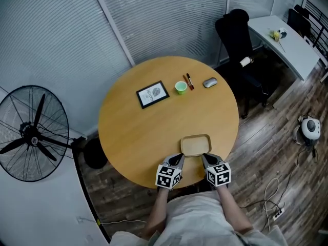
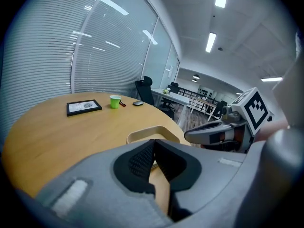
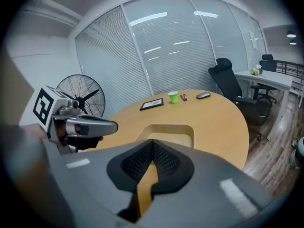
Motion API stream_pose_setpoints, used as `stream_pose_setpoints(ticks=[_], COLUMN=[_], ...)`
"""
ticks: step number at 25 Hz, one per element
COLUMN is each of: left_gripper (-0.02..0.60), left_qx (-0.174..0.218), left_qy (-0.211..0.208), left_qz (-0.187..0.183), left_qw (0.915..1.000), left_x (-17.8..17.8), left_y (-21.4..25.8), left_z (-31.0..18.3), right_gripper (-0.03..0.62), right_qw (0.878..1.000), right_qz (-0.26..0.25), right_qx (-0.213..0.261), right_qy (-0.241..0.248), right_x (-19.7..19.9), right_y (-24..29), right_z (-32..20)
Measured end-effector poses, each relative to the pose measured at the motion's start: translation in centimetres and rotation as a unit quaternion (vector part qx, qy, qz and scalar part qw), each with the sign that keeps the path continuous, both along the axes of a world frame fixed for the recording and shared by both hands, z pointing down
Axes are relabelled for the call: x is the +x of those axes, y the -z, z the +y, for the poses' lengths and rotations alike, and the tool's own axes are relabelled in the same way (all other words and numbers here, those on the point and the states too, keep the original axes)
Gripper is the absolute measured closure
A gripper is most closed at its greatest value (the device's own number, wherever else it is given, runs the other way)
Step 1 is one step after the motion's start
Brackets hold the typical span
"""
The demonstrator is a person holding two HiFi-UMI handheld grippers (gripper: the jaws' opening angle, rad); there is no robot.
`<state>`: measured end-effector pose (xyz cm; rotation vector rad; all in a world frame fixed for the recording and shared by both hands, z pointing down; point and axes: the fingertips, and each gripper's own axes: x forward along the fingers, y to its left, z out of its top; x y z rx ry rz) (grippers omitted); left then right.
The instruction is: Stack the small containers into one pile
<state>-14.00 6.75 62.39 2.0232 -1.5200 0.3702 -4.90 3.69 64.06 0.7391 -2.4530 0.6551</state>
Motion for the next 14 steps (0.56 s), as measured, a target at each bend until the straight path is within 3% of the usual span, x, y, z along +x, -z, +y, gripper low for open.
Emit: stream_pose_setpoints(ticks=[14], left_gripper=[0.575], left_qx=[0.005], left_qy=[0.009], left_qz=[0.034], left_qw=[0.9994], left_x=[0.33], left_y=[0.31], left_z=[-0.77], right_gripper=[0.595], right_qw=[1.000], right_qz=[0.000], right_qx=[0.005], right_qy=[-0.008], right_x=[0.41], right_y=[0.17], right_z=[-0.91])
